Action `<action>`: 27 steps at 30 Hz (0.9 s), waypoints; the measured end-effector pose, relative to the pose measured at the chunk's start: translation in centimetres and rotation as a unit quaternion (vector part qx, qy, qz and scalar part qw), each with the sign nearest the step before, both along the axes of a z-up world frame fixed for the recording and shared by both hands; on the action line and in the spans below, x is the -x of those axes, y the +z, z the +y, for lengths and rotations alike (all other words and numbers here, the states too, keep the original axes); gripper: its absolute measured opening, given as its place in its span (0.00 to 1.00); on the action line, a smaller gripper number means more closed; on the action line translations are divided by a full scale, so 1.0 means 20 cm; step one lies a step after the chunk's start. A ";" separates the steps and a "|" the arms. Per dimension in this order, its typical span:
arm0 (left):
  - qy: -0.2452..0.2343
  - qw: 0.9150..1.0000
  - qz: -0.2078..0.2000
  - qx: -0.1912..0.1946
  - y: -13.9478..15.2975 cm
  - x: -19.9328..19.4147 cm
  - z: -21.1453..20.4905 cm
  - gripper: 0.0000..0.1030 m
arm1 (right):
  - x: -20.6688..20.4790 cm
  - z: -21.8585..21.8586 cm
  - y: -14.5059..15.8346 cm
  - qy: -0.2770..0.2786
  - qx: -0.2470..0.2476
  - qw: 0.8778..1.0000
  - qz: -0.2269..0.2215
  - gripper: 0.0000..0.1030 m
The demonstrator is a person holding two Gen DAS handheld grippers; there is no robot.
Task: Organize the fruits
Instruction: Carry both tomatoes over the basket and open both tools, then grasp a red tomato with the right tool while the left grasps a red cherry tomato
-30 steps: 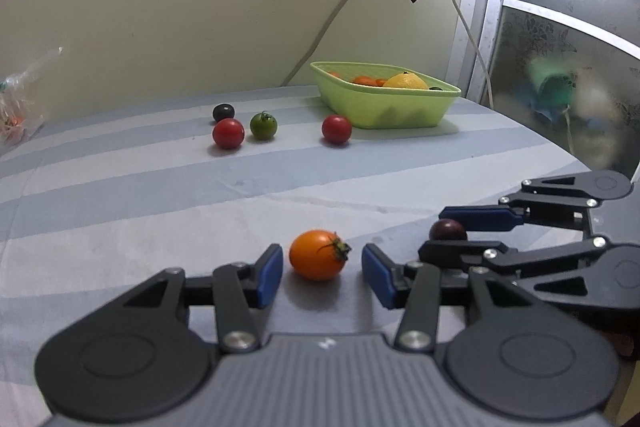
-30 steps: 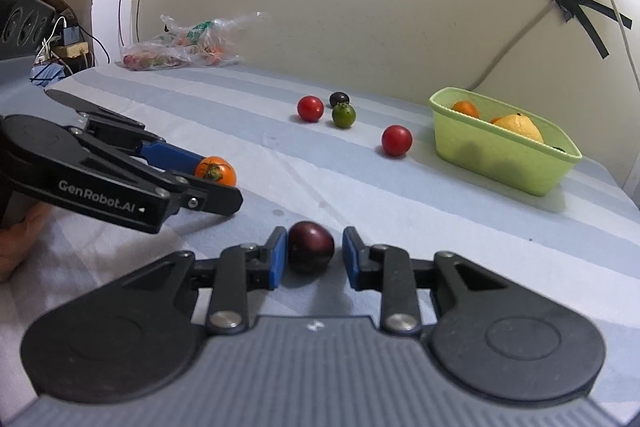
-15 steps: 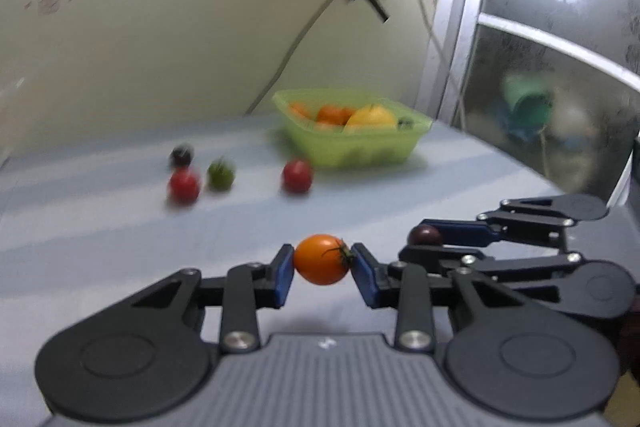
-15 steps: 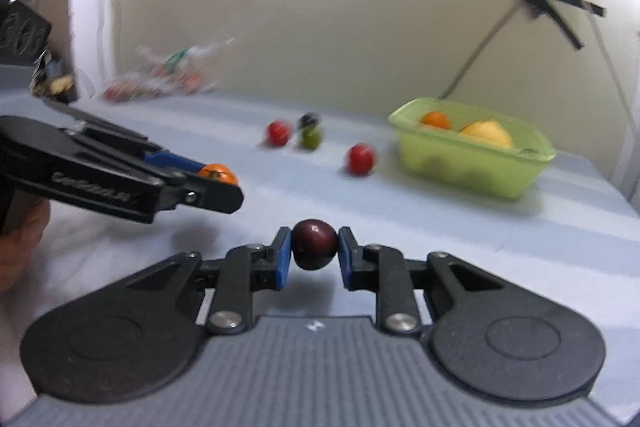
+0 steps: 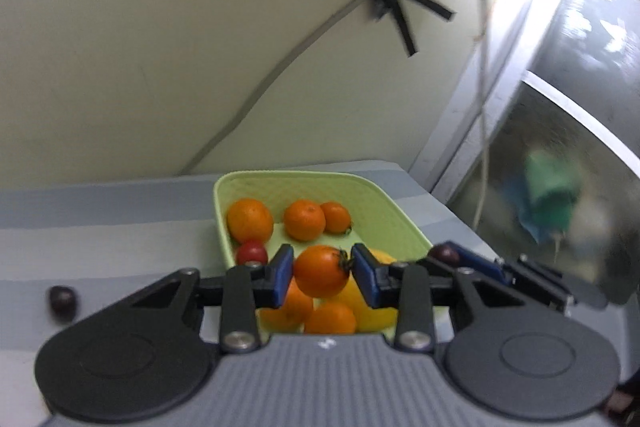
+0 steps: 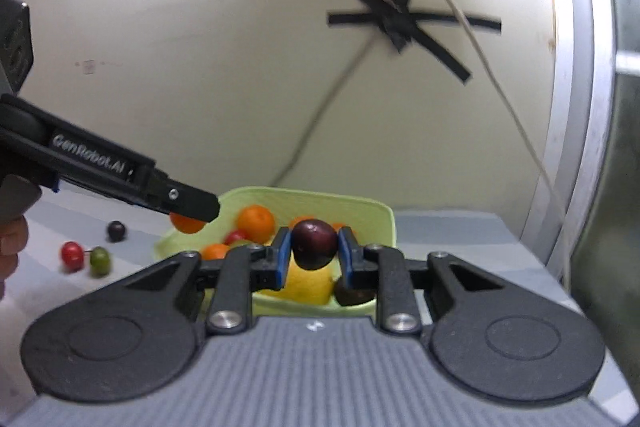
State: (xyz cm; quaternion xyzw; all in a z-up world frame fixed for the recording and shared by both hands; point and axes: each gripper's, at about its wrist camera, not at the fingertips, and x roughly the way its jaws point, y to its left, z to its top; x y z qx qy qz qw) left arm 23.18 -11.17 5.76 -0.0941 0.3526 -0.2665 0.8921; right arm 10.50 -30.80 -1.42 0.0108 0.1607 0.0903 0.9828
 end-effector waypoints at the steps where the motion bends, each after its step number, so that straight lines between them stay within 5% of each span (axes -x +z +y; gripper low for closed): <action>1: 0.000 1.000 0.008 0.006 -0.02 -0.04 -0.01 0.33 | -0.02 -0.01 -0.01 -0.001 0.000 1.000 0.001 0.27; 3: -0.003 1.000 0.018 0.015 -0.05 -0.10 -0.02 0.37 | -0.06 -0.02 -0.03 -0.003 -0.008 1.000 0.000 0.29; 7: 0.000 1.000 0.020 0.015 -0.08 -0.15 -0.05 0.44 | -0.05 -0.03 -0.04 -0.020 -0.021 1.000 -0.010 0.50; 14: 0.011 0.999 0.010 0.045 -0.01 0.00 0.14 0.44 | 0.08 -0.04 0.01 -0.003 -0.054 0.998 -0.040 0.49; 19: 0.047 0.997 -0.017 0.063 0.05 0.28 0.50 0.44 | 0.21 0.09 0.03 0.075 -0.060 0.995 -0.029 0.49; 27: 0.131 0.991 0.014 0.022 -0.11 0.51 0.90 0.45 | 0.31 0.48 -0.10 0.179 0.033 0.982 0.041 0.48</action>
